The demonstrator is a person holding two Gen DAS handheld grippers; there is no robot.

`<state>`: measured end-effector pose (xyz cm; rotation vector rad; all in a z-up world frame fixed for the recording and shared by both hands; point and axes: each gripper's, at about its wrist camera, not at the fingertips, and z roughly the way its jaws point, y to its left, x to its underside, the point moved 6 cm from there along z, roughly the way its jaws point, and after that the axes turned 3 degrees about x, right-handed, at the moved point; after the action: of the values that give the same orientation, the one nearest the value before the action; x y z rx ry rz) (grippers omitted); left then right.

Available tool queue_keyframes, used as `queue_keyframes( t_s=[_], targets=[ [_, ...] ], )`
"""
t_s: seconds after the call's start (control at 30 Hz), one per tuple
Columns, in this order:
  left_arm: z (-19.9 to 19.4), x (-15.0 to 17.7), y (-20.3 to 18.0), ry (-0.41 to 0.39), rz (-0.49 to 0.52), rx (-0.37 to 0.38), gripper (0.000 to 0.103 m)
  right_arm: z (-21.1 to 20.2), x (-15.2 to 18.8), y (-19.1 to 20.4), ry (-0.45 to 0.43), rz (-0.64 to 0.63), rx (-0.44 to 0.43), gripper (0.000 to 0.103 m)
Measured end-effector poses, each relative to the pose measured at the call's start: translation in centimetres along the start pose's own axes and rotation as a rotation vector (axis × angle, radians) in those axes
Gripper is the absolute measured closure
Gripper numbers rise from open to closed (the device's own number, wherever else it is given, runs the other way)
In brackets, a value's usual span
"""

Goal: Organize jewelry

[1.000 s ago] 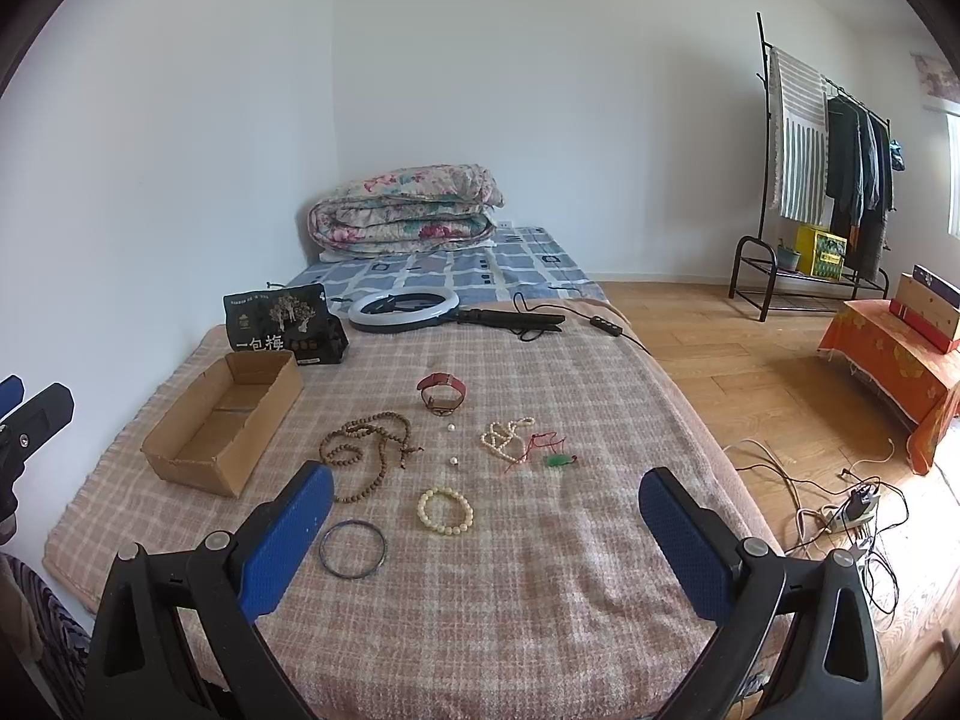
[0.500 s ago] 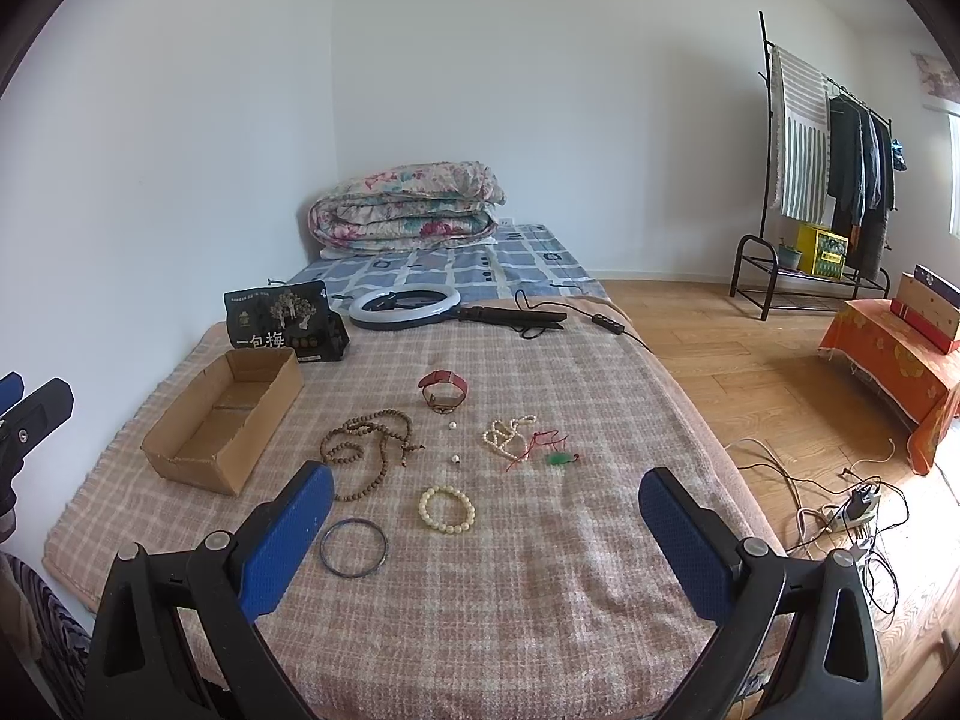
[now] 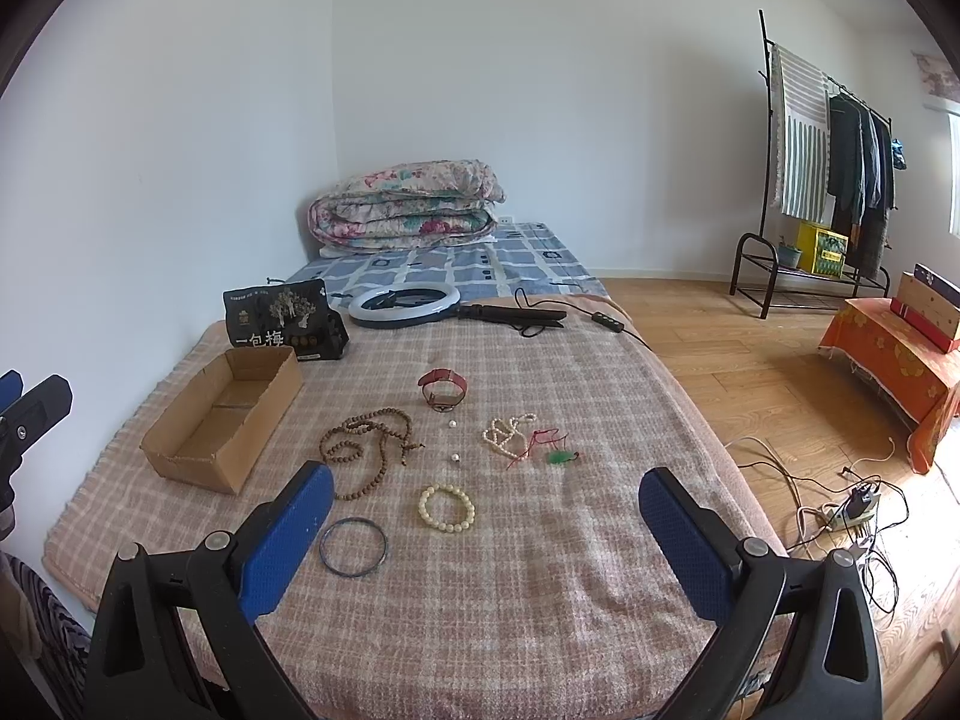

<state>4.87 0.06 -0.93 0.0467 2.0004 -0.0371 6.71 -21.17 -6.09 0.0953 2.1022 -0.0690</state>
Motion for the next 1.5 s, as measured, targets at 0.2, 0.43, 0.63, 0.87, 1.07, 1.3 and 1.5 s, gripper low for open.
queue_keyframes(
  t_s=[0.2, 0.43, 0.63, 0.87, 1.07, 1.3, 1.5],
  targets=[
    [0.0, 0.0, 0.0, 0.000, 0.000, 0.001, 0.000, 0.0, -0.1, 0.0, 0.001, 0.001, 0.000, 0.000],
    [0.1, 0.2, 0.0, -0.002, -0.001, 0.001, 0.000, 0.1, -0.1, 0.1, 0.002, 0.000, 0.000, 0.000],
    [0.0, 0.1, 0.0, 0.002, -0.001, 0.000, 0.000, 0.3, 0.1, 0.1, 0.004, 0.001, 0.001, 0.000],
    [1.2, -0.8, 0.1, 0.023, 0.004, -0.009, 0.000, 1.4, 1.3, -0.3, 0.017, 0.016, 0.012, 0.000],
    [3.8, -0.5, 0.8, 0.059, 0.023, -0.003, 0.000, 2.6, 1.5, -1.5, 0.047, 0.014, 0.071, 0.000],
    [7.2, 0.8, 1.0, 0.119, 0.102, 0.019, 0.000, 2.3, 1.9, -3.7, 0.034, 0.043, 0.085, 0.000],
    [10.5, 3.8, 0.4, 0.243, 0.174, 0.104, 0.000, 5.3, 1.5, -3.1, 0.077, -0.062, 0.068, 0.000]
  ],
)
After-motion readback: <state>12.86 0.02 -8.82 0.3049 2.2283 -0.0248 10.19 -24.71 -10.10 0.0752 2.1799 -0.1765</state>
